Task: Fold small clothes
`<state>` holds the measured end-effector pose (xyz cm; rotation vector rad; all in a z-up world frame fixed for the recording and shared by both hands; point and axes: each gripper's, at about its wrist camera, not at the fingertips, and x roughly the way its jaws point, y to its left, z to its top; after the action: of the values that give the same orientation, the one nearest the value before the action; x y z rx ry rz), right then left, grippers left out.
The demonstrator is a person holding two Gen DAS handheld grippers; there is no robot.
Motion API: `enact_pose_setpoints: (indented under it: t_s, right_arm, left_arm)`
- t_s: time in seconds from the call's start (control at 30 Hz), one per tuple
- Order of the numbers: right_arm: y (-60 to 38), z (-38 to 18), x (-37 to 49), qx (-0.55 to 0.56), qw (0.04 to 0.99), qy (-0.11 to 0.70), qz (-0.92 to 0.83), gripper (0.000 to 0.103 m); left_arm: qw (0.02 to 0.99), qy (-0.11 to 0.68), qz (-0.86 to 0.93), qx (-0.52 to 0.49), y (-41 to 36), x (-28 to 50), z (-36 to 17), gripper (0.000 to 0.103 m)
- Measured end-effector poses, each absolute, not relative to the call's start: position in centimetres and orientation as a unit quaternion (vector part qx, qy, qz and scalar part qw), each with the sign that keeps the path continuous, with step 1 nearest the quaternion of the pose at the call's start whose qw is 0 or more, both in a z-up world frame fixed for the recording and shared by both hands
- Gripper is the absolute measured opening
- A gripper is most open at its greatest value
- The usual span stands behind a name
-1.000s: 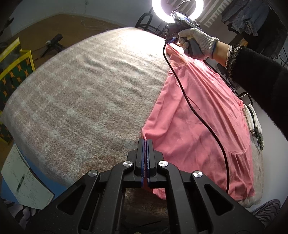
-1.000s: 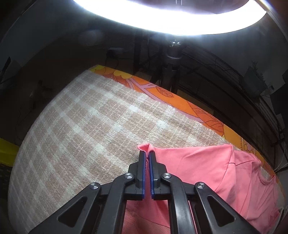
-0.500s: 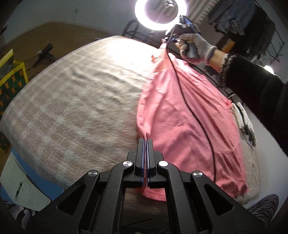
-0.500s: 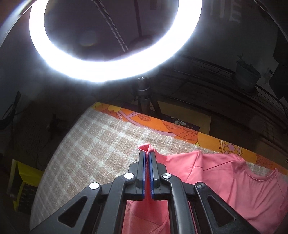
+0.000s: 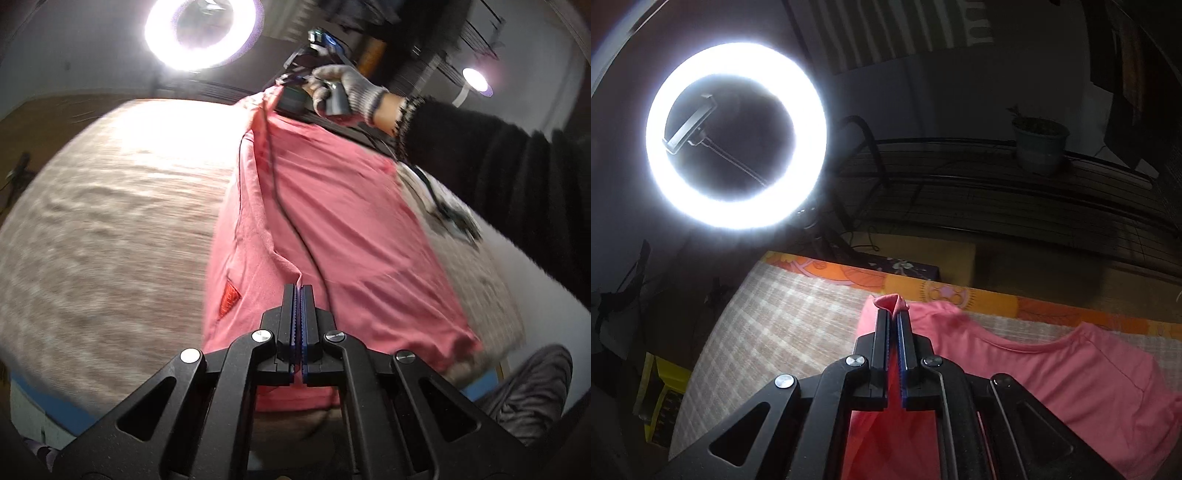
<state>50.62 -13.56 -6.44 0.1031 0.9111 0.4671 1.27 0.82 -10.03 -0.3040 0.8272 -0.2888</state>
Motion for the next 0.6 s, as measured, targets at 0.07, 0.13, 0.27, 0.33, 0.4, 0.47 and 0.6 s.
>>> enact_pose_setpoints:
  t_s: [0.07, 0.13, 0.27, 0.33, 0.4, 0.47, 0.6]
  right_arm:
    - [-16.3, -7.0, 50.6, 0.051, 0.872, 0.439, 0.209, 0.001]
    - [-18.4, -8.1, 50.8, 0.059, 0.872, 0.446, 0.195, 0.001]
    - [-20.3, -10.0, 51.4, 0.071, 0.866, 0.459, 0.184, 0.001]
    - [-20.5, -10.4, 51.4, 0.059, 0.867, 0.464, 0.174, 0.003]
    - [-20.9, -10.7, 51.5, 0.053, 0.866, 0.471, 0.159, 0.013]
    - [-21.8, -10.5, 51.4, 0.061, 0.864, 0.477, 0.150, 0.043]
    - [-24.4, -9.8, 49.7, 0.046, 0.868, 0.476, 0.134, 0.044]
  left_arm:
    - [0.886, 0.413, -0.156, -0.140, -0.5, 1.7, -10.5, 0.000]
    - [0.877, 0.428, -0.171, -0.139, -1.5, 2.2, -11.1, 0.000]
    - [0.867, 0.444, -0.189, -0.129, -3.3, 2.7, -11.8, 0.000]
    - [0.864, 0.446, -0.197, -0.124, -4.2, 2.7, -11.7, 0.000]
    - [0.860, 0.447, -0.212, -0.123, -4.8, 2.4, -11.5, 0.000]
    - [0.855, 0.450, -0.225, -0.123, -5.2, 2.4, -11.5, 0.000]
    - [0.845, 0.453, -0.263, -0.107, -6.7, 1.4, -11.2, 0.007]
